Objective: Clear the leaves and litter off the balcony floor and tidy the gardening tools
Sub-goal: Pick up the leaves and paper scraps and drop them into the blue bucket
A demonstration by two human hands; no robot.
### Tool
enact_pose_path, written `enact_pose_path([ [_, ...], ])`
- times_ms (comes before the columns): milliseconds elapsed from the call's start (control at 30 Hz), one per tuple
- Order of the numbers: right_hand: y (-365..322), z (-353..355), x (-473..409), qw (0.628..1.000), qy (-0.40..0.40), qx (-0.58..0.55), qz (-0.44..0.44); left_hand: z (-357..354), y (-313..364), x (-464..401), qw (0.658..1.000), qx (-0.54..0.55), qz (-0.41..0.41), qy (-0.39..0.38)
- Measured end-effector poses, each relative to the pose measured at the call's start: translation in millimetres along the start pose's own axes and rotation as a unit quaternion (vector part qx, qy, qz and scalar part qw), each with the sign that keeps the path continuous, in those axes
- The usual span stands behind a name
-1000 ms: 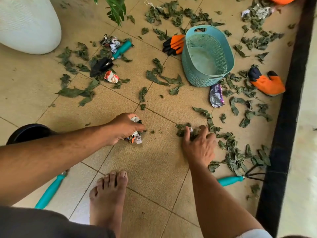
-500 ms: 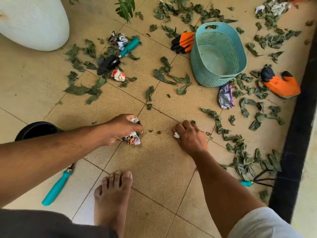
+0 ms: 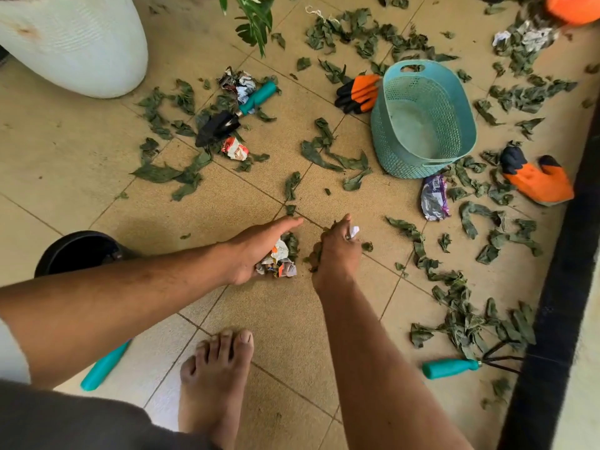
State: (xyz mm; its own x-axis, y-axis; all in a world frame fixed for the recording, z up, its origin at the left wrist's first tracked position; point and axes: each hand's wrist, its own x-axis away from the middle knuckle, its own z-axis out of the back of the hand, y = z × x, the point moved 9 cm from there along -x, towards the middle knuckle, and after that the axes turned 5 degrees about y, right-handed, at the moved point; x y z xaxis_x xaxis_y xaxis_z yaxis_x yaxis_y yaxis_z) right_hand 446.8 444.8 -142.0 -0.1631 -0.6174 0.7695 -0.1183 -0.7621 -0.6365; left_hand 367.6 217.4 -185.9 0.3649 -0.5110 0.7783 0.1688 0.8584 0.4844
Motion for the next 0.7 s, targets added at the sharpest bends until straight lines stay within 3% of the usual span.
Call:
enact_pose_path([
  [33, 5, -3, 6, 0.999, 0.013, 0.034, 0.01, -9, -3, -2, 1.0, -0.025, 0.016, -0.004],
  [100, 6, -14, 20, 0.995, 0.021, 0.079, 0.055, -9, 15, 2, 0.995, -0.087, -0.035, 0.029],
  [167, 8, -21, 24, 0.992, 0.015, 0.091, 0.087, -10, 24, -2, 0.994, -0.069, -0.08, 0.037],
  [267, 3, -17, 22, 0.973, 0.034, 0.171, 0.15, -6, 11, -3, 0.999, -0.019, -0.034, -0.001],
  [333, -8, -3, 14, 0.96, 0.046, 0.204, 0.185, -2, 11, 7, 0.998, 0.014, -0.052, 0.013],
  [400, -31, 19, 3, 0.917, 0.088, 0.293, 0.255, 40, 81, 30, 0.98, -0.036, -0.181, 0.072],
  [467, -52, 46, -6, 0.874, 0.127, 0.353, 0.309, 94, 170, 24, 0.915, -0.108, -0.372, 0.116],
  [500, -59, 58, -10, 0.864, 0.134, 0.363, 0.322, 117, 207, 20, 0.855, -0.181, -0.436, 0.215],
  [533, -61, 68, -16, 0.852, 0.14, 0.385, 0.327, 118, 214, -3, 0.848, -0.243, -0.416, 0.219],
  [600, -58, 80, -28, 0.811, 0.134, 0.462, 0.332, 105, 194, -53, 0.867, -0.305, -0.371, 0.135],
  [700, -48, 80, -39, 0.74, 0.113, 0.561, 0.352, 67, 164, -75, 0.844, -0.335, -0.414, 0.062],
])
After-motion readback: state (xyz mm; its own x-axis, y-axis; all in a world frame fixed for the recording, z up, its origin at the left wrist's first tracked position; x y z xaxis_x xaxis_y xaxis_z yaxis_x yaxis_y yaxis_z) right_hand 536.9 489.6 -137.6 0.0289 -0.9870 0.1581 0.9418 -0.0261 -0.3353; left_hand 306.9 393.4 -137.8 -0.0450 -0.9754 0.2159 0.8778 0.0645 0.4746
